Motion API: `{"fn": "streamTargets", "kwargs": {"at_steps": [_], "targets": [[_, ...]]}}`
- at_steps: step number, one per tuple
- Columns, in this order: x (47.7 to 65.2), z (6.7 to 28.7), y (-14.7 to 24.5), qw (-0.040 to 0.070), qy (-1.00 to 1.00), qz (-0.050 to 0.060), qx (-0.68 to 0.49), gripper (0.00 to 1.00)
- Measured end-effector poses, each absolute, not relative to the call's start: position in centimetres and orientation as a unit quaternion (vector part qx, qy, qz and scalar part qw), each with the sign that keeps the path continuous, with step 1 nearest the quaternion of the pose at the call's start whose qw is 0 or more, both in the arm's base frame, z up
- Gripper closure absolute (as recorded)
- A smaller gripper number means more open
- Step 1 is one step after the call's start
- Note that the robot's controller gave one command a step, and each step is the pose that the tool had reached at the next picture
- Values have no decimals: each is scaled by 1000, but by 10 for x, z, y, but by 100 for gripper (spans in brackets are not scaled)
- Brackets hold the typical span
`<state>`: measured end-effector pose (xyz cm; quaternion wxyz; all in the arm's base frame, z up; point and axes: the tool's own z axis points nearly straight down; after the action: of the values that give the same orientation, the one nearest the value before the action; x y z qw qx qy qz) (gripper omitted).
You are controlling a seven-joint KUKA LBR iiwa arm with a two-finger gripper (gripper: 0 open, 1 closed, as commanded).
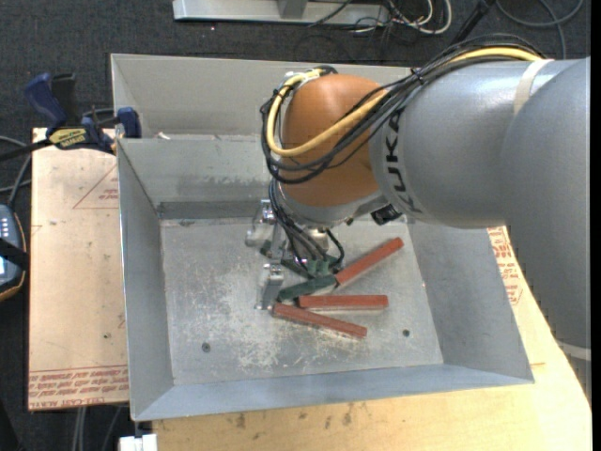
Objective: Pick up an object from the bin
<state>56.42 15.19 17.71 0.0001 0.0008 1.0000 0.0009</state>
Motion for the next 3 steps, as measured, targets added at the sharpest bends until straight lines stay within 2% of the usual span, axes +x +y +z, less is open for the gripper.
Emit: {"fn": "streamTargets", "kwargs": {"at_steps": [1,2,3], "targets": [[564,177,152,0,1000,1,1,0],[543,112,111,-4,1000,-1,-23,0],[559,117,96,0,998,2,-58,0]]}}
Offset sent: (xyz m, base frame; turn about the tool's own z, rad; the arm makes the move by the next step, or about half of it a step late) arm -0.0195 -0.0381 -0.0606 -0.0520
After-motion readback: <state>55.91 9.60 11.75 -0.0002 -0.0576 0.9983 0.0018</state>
